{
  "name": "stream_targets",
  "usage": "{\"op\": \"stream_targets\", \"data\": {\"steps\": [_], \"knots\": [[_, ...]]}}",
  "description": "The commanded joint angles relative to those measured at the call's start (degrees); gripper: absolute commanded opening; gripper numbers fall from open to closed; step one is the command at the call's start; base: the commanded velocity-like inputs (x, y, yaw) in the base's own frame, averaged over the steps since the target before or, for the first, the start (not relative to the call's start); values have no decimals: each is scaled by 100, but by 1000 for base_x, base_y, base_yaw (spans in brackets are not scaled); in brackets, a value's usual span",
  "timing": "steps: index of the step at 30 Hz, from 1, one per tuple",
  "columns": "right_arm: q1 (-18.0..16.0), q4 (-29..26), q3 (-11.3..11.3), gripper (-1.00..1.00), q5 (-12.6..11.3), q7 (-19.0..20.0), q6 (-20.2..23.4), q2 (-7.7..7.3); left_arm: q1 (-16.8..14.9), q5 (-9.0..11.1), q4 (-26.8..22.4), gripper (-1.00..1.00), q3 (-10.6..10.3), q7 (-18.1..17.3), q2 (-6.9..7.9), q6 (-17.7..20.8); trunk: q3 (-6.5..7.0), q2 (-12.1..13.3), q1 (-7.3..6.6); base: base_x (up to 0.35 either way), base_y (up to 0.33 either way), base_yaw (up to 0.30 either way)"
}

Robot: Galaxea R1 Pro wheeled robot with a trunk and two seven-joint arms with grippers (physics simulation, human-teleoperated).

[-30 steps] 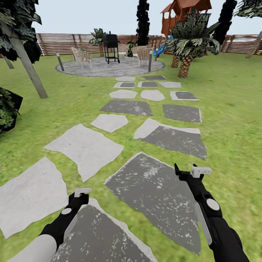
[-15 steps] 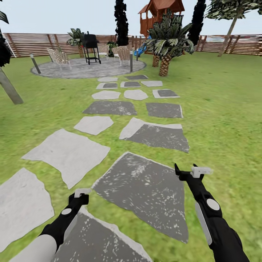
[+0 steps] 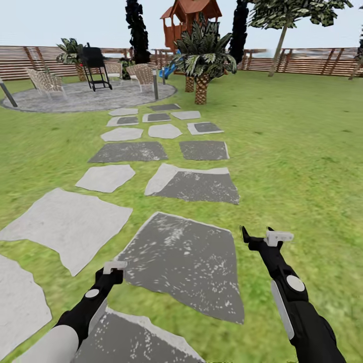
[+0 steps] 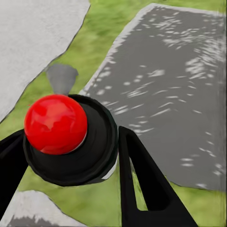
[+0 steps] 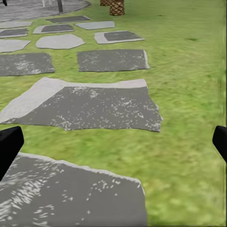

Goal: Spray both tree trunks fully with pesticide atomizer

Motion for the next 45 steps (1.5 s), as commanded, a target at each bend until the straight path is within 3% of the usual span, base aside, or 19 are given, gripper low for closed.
{"op": "stream_targets", "data": {"steps": [1, 45], "knots": [[0, 0, 1, 100, 0, 0, 0, 0, -1, -1, -1, -100, 0, 0, 1, 0, 0, 0, 0, 0, 0, -300], [0, 9, 7, 100, 9, 0, 0, 0, 3, -1, 14, -100, 0, 0, 7, 0, 0, 0, 0, 0, 0, -300]]}}
